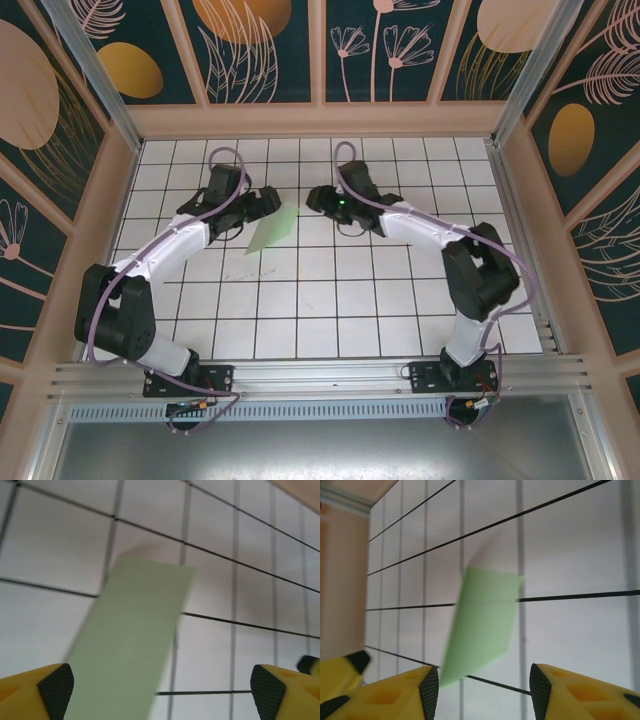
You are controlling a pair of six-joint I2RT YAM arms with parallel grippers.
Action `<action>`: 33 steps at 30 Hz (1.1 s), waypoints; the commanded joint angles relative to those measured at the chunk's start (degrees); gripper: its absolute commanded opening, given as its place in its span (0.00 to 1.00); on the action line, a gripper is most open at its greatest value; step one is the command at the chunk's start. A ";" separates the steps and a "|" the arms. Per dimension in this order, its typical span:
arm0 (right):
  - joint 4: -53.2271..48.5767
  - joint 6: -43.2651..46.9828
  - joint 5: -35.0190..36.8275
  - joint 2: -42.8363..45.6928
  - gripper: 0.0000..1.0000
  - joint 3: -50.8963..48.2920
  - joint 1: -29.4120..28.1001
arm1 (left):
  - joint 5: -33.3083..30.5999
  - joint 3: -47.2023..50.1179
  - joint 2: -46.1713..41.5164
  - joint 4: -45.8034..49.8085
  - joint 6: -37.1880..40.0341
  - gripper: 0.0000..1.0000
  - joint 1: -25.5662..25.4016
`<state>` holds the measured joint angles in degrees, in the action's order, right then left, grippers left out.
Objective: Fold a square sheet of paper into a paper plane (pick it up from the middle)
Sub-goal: Turn over the paper at the center of the table, then third fold the triangle at the center of the table.
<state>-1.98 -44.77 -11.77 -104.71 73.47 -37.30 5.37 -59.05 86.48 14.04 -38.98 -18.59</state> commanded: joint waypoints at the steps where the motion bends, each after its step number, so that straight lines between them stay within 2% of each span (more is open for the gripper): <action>1: 2.25 -2.24 -0.86 -5.16 0.52 7.01 -3.24 | -0.29 3.71 -2.91 -2.66 -2.90 0.96 2.53; 6: -0.11 -3.92 -1.74 -14.88 0.48 17.81 -6.68 | 3.43 9.52 -1.61 -6.84 -4.23 0.97 5.23; 9: -0.67 -6.53 -1.43 -17.90 0.44 20.06 -6.91 | 8.06 10.26 1.03 -8.96 -3.99 0.86 5.39; 12: -0.05 -7.95 -0.27 -17.30 0.44 18.42 -6.50 | 12.44 10.91 3.49 -10.97 -4.39 0.74 5.34; 15: 0.35 -8.16 0.20 -15.89 0.44 16.44 -5.82 | 14.26 11.54 5.11 -12.00 -4.80 0.67 5.37; 20: 0.71 -8.23 0.66 -13.92 0.44 13.50 -4.97 | 17.00 12.88 7.82 -13.63 -6.01 0.65 5.24; 25: 0.33 -7.48 1.11 -12.22 0.45 11.40 -4.23 | 19.49 14.29 9.81 -15.21 -7.34 0.57 5.18; 33: 1.11 -7.30 1.82 -8.18 0.45 5.56 -2.83 | 21.57 18.37 10.02 -18.93 -13.32 0.60 3.32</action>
<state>-1.72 -51.81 -11.40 -116.53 81.25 -40.95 24.47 -42.89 95.85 -3.01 -48.56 -13.93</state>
